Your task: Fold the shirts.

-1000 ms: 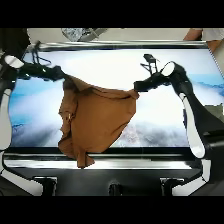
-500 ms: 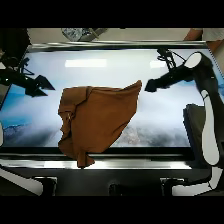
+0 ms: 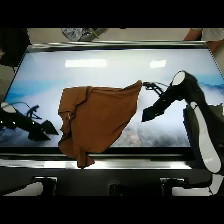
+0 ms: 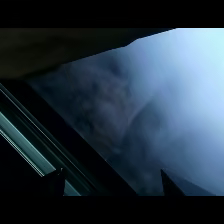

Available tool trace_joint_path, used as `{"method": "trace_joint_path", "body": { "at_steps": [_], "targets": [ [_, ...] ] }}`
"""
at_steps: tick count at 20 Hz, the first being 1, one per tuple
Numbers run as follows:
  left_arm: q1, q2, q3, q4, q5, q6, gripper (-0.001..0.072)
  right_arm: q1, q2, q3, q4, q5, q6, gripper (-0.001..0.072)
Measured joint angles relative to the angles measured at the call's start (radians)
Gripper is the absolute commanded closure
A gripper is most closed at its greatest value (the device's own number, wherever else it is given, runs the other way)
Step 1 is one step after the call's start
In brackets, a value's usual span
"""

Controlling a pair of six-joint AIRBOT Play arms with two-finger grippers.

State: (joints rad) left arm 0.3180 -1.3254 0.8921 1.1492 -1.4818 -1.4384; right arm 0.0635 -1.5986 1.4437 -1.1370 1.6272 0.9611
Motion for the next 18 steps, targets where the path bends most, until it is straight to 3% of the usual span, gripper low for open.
{"method": "trace_joint_path", "body": {
  "at_steps": [5, 6, 8, 10, 11, 18],
  "targets": [
    [0.005, 0.063, -0.246, -0.068, 0.139, 0.062, 0.0138, 0.097, 0.004, -0.122, 0.057, -0.072, -0.007, 0.0051],
    [0.005, 0.068, -0.271, -0.097, 0.157, 0.073, 0.0274, 0.107, 0.004, -0.155, 0.093, -0.096, -0.007, 0.0049],
    [0.005, 0.074, -0.303, -0.124, 0.207, 0.095, 0.0361, 0.117, 0.004, -0.219, 0.166, -0.152, -0.007, 0.0038],
    [0.004, 0.075, -0.320, -0.146, 0.264, 0.109, 0.0632, 0.122, 0.004, -0.279, 0.243, -0.212, -0.007, 0.0027],
    [0.005, 0.075, -0.325, -0.150, 0.281, 0.115, 0.0669, 0.124, 0.004, -0.307, 0.286, -0.240, -0.007, 0.0028],
    [0.005, 0.080, -0.337, -0.163, 0.294, 0.172, 0.0670, 0.221, 0.003, -0.431, 0.480, -0.534, 0.084, 0.0057]
  ]
}}
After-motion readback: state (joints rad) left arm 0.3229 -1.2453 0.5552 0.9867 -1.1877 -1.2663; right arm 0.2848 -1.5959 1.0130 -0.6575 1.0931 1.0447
